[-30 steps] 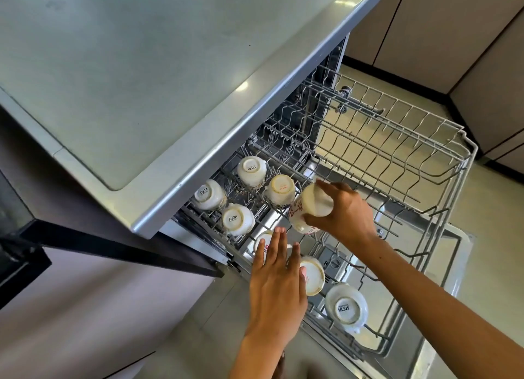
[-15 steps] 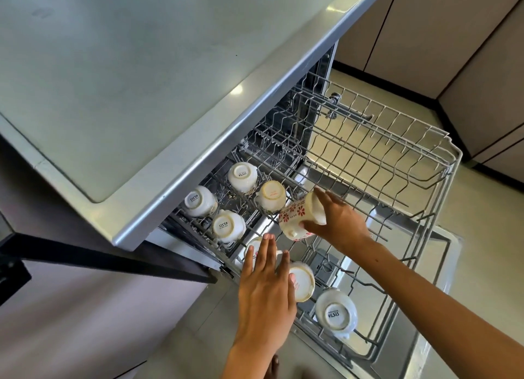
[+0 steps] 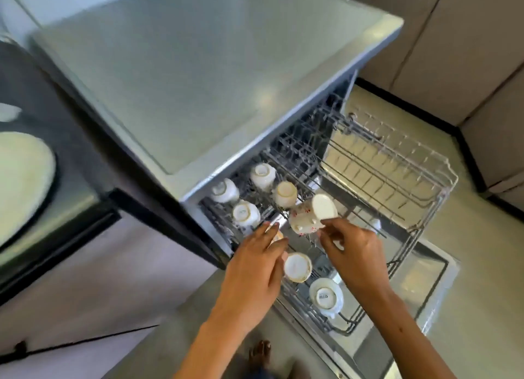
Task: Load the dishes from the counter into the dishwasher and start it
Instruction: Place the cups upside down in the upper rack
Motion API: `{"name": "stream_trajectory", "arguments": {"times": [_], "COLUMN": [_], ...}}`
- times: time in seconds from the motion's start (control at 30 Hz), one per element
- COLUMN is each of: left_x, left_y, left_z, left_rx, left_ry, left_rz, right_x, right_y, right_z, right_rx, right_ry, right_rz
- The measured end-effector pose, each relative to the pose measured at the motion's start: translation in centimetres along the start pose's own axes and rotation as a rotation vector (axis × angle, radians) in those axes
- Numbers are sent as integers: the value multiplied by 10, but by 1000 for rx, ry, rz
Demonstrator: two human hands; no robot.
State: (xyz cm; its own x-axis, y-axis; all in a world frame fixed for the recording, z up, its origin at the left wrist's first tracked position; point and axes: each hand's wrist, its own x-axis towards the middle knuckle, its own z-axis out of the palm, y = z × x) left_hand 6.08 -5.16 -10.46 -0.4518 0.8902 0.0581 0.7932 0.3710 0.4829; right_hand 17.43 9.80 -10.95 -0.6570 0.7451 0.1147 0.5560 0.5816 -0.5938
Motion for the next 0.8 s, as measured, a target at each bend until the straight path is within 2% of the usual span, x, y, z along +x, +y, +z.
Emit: {"name": "stream_trajectory", "arguments": {"times": [0.1,0.23,0.37,0.47,0.6,0.7,0.8], "left_x": [-40,-105,-186,-240,-294,-324,-344], "left_y": [30,36,26,13,-8,-36,-68], "left_z": [-76,-169,-239,-263,-278,-286,-298], "left_rx": [2,125,299,354,358,393,358], "left_ry": [153,407,594,718,802,872,870], "left_rz": [-5,-60,-232,-415,-631,-741,-837], "right_x": [-18,-34,-35,-35,-42,-51,-62], "right_y": [-59,-162,-267,-326,-393,-433,-467], "right_z": [-46,-86,-95,-87,-59,-23,14], "right_rx": [83,213,325,421,531,508,443], "right_ry": [-4,-66,-253,-354,-426,-501,-517], "right_rz": [-42,-225,-422,-558,-691,-746,-798]}}
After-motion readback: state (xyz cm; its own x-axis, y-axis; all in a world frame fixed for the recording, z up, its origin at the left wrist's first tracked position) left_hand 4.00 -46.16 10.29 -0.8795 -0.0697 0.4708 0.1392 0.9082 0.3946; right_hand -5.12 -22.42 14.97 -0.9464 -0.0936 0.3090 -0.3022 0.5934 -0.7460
